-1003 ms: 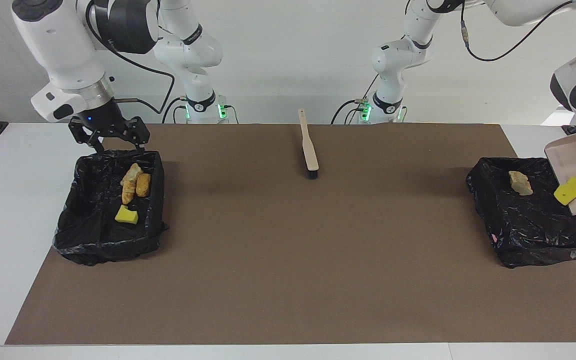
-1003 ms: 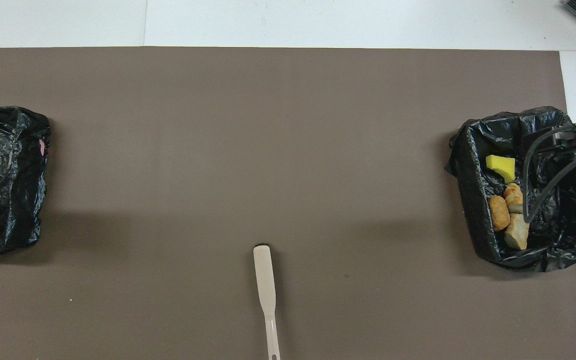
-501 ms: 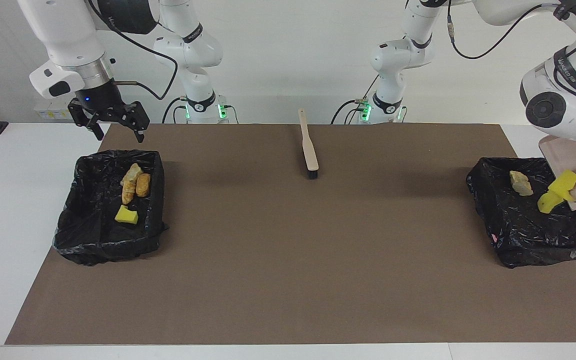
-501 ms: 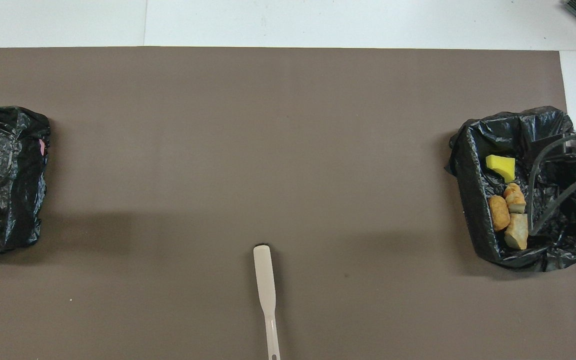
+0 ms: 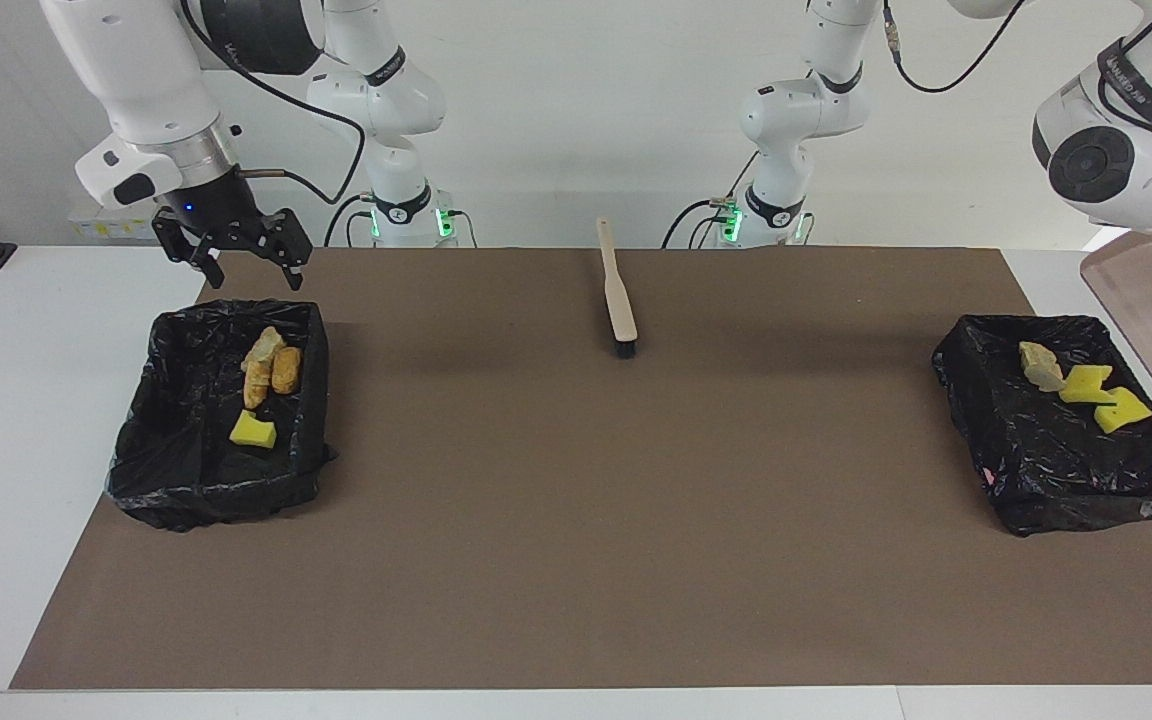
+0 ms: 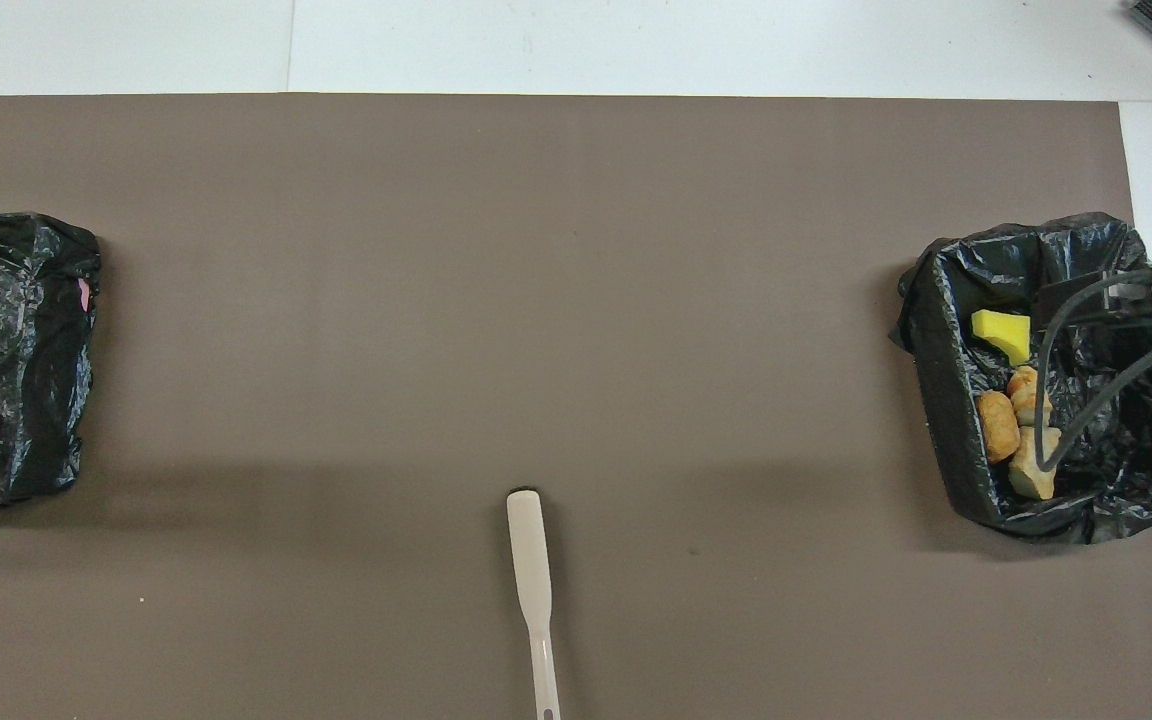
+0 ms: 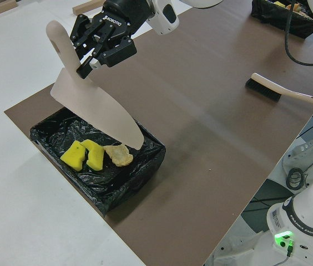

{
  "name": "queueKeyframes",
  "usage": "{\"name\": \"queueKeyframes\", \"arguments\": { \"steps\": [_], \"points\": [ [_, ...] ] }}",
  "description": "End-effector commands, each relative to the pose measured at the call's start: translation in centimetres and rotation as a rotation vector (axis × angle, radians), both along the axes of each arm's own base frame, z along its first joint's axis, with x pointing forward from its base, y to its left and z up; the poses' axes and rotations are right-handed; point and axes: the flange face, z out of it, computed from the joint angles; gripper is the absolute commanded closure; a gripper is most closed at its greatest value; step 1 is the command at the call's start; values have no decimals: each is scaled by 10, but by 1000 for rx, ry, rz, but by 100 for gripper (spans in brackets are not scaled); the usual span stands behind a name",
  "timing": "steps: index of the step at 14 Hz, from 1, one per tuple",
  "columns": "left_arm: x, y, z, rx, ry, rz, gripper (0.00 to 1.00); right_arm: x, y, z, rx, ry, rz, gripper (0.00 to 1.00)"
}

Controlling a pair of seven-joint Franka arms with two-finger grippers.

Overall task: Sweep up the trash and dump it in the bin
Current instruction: 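Set the dustpan down on the table center with the left gripper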

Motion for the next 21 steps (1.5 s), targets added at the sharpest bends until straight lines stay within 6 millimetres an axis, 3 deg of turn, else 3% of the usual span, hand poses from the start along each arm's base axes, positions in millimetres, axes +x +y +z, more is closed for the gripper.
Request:
{"name": "queueKeyframes", "arguments": {
  "steps": [1,4,8,14,19,21],
  "points": [
    [0,-14,-11,-213,-95,55,100,-20,-2,-4,21,35,2,0],
    [7,-32,-23,-409,-183,68,100,-19,-3,-3,23,39,-2,0],
    [16,-87,-55,-662,-316,222,100,-17,3,-2,23,34,11,0],
    [26,-234,-137,-749,-433,513,100,-16,4,-2,26,28,9,0],
    [18,-351,-158,-844,-597,837,100,-17,5,-2,27,28,11,0],
    [2,-405,-171,-830,-654,952,100,-17,5,-2,26,28,11,0]
  ]
}}
